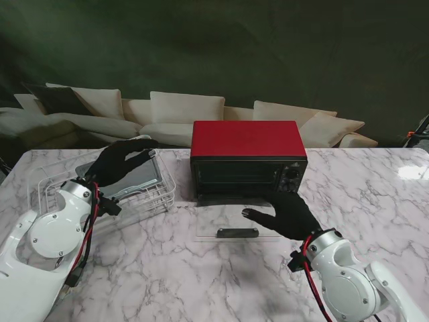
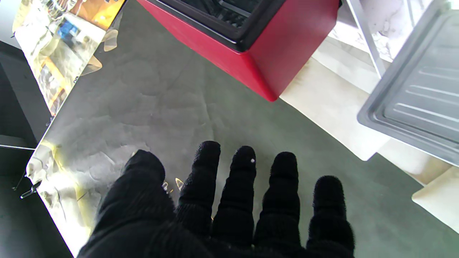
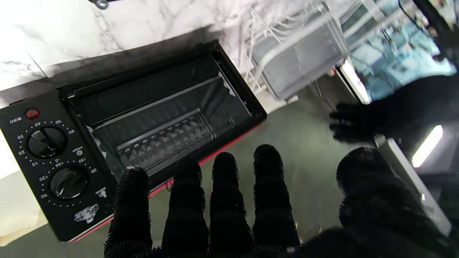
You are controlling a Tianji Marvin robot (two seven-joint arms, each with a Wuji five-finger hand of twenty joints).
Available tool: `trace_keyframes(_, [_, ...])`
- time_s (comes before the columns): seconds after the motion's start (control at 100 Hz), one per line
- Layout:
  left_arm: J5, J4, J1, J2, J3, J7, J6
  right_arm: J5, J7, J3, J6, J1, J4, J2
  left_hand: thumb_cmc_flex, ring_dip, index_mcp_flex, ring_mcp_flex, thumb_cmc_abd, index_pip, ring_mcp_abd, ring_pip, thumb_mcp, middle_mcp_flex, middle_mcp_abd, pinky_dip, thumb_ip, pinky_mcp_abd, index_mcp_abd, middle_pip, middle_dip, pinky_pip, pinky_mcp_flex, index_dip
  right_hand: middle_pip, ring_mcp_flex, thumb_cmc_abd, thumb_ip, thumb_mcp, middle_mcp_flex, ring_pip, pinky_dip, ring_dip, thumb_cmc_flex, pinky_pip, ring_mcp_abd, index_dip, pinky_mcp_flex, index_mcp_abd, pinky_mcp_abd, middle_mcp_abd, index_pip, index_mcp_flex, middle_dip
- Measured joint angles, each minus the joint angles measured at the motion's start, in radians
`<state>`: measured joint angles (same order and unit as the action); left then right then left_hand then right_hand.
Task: Slide the trays into the oven
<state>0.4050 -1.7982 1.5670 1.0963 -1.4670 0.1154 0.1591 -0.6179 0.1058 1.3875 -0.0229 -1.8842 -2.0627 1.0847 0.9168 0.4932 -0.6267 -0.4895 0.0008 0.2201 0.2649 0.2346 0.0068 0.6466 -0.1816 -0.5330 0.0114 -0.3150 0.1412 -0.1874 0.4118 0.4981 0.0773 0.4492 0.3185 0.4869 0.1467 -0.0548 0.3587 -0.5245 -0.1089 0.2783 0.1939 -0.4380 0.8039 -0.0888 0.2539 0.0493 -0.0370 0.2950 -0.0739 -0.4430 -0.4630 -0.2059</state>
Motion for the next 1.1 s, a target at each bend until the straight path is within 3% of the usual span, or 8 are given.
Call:
trace_keyframes(0.07, [0.015,0.007,0.002,0.000,-0.009,-0.002,0.001,0.046,-0.050,0.021,0.021,-0.029,-0.004,0.008,0.000,0.000,0.000,0.000,0.000,0.000,0.000,0.000,0.000,0.000,0.000,0.000,0.000,0.000,0.000,0.000,0.000,0.000,0.000,0.000,-0.001,0.010,0.000,0.000,-0.001,-0.024,0.000,0.000,0.000,0.000,0.000,-0.002,0.000,0.005,0.000,0.001,-0.001,0.000,-0.018,0.000])
trace_keyframes(0.26, [0.105,0.028,0.003,-0.003,-0.039,0.007,0.011,0.071,-0.123,0.087,0.043,-0.053,0.004,0.033,0.000,0.000,0.000,0.000,0.000,0.000,0.000,0.000,0.000,0.000,0.000,0.000,0.000,0.000,0.000,0.000,0.000,0.000,0.000,0.000,-0.001,0.023,0.000,0.000,-0.010,-0.047,0.000,0.003,0.003,0.000,0.000,-0.008,0.010,0.016,0.000,0.018,-0.002,0.000,-0.023,0.000])
trace_keyframes(0.38, [0.128,0.057,-0.005,-0.008,-0.053,0.009,0.015,0.119,-0.224,0.088,0.033,-0.052,0.031,0.045,0.000,0.000,0.000,0.000,0.000,0.000,-0.002,0.000,0.000,-0.002,0.000,0.000,0.000,0.000,0.000,0.000,0.000,0.000,0.000,0.000,-0.001,0.023,0.000,0.000,-0.010,-0.047,0.000,0.010,0.011,-0.001,0.001,-0.008,0.012,0.016,0.000,0.018,-0.002,0.002,-0.043,0.000])
trace_keyframes(0.53, [0.135,0.105,-0.050,-0.015,-0.061,0.059,-0.017,0.137,-0.235,0.089,0.029,-0.053,0.060,0.057,0.000,-0.004,0.003,0.016,0.000,0.000,-0.005,0.000,0.000,-0.109,0.013,0.000,0.000,0.000,0.000,0.060,-0.037,0.000,-0.001,0.000,-0.001,0.023,0.000,0.000,-0.010,-0.047,0.000,0.012,0.011,-0.001,0.001,-0.009,0.014,0.016,0.000,0.018,-0.004,0.010,-0.043,0.000])
trace_keyframes(0.66, [0.174,0.138,-0.088,-0.024,-0.068,0.079,-0.038,0.147,-0.236,0.086,0.029,-0.053,0.077,0.059,0.000,-0.032,0.069,0.048,0.000,-0.028,-0.021,-0.028,0.000,-0.205,0.017,0.000,0.000,0.000,0.000,0.112,-0.109,0.000,-0.011,0.000,-0.001,0.023,0.000,0.000,-0.010,-0.047,0.000,0.014,0.012,-0.001,0.001,-0.009,0.023,0.016,0.000,0.018,-0.013,0.011,-0.044,0.000])
trace_keyframes(0.74, [0.189,0.160,-0.109,-0.028,-0.068,0.083,-0.047,0.144,-0.236,0.086,0.029,-0.053,0.082,0.059,-0.030,-0.052,0.161,0.081,-0.002,-0.070,-0.033,-0.050,-0.001,-0.264,0.029,0.010,0.000,0.013,0.000,0.136,-0.141,-0.005,-0.020,-0.013,-0.001,0.023,0.000,0.000,-0.011,-0.047,0.000,0.015,0.012,-0.001,0.001,-0.009,0.024,0.016,0.000,0.018,-0.013,0.011,-0.044,0.000])
trace_keyframes(0.89, [0.214,0.218,-0.150,-0.035,-0.062,0.101,-0.077,0.144,-0.241,0.086,0.030,-0.051,0.091,0.060,-0.057,-0.098,0.283,0.132,-0.067,-0.145,-0.044,-0.081,-0.007,-0.376,0.027,0.032,0.000,0.038,0.000,0.178,-0.202,-0.066,-0.031,-0.063,-0.001,0.023,0.000,0.000,-0.012,-0.047,0.000,0.021,0.012,-0.002,-0.006,-0.010,0.025,0.016,0.000,0.018,-0.014,0.013,-0.059,0.000])
trace_keyframes(1.1, [0.265,0.291,-0.187,-0.041,-0.051,0.112,-0.099,0.146,-0.239,0.086,0.023,-0.050,0.095,0.060,-0.068,-0.111,0.329,0.154,-0.131,-0.176,-0.051,-0.082,-0.005,-0.421,0.027,0.036,0.000,0.049,0.003,0.186,-0.239,-0.126,-0.032,-0.101,-0.001,0.023,0.000,0.000,-0.022,-0.047,0.000,0.025,0.012,-0.002,-0.009,-0.010,0.035,0.016,0.000,0.018,-0.014,0.013,-0.061,0.000])
